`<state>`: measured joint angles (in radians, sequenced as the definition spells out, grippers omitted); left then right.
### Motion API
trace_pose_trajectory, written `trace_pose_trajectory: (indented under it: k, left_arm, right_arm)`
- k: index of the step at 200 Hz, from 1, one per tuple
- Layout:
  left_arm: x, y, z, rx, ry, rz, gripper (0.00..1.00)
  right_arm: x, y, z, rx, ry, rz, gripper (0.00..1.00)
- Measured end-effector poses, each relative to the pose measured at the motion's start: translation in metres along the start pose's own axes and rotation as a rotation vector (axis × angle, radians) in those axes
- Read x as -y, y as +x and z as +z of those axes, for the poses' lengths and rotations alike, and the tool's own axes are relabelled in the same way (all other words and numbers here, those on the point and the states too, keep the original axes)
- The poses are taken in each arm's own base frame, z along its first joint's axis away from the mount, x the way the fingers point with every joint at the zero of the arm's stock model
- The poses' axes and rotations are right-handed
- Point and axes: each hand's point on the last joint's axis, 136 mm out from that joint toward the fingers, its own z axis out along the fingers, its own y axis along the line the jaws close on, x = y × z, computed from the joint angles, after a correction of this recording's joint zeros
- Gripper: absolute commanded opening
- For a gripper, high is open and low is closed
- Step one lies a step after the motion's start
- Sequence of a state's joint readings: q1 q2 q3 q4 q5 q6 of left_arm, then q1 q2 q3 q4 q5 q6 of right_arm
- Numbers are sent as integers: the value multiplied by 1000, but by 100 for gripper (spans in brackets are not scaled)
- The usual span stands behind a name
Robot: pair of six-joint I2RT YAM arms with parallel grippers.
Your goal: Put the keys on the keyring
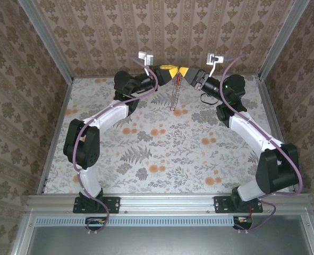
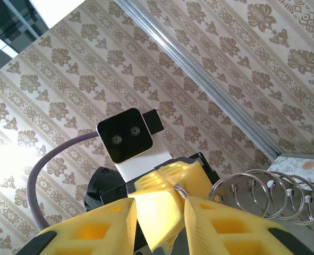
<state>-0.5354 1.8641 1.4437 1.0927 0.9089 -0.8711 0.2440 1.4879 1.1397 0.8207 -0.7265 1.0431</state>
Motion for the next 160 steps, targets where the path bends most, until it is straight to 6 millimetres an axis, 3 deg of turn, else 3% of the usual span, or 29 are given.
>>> trace_pose_trajectory:
  k: [72, 160]
  left_arm:
    - [1, 0, 1, -1, 2, 0, 0]
    - [1, 0, 1, 0, 2, 0, 0]
  right_arm:
    - [6, -8, -5, 22, 19, -6, 32]
    - [17, -1, -1, 7, 32, 14, 31]
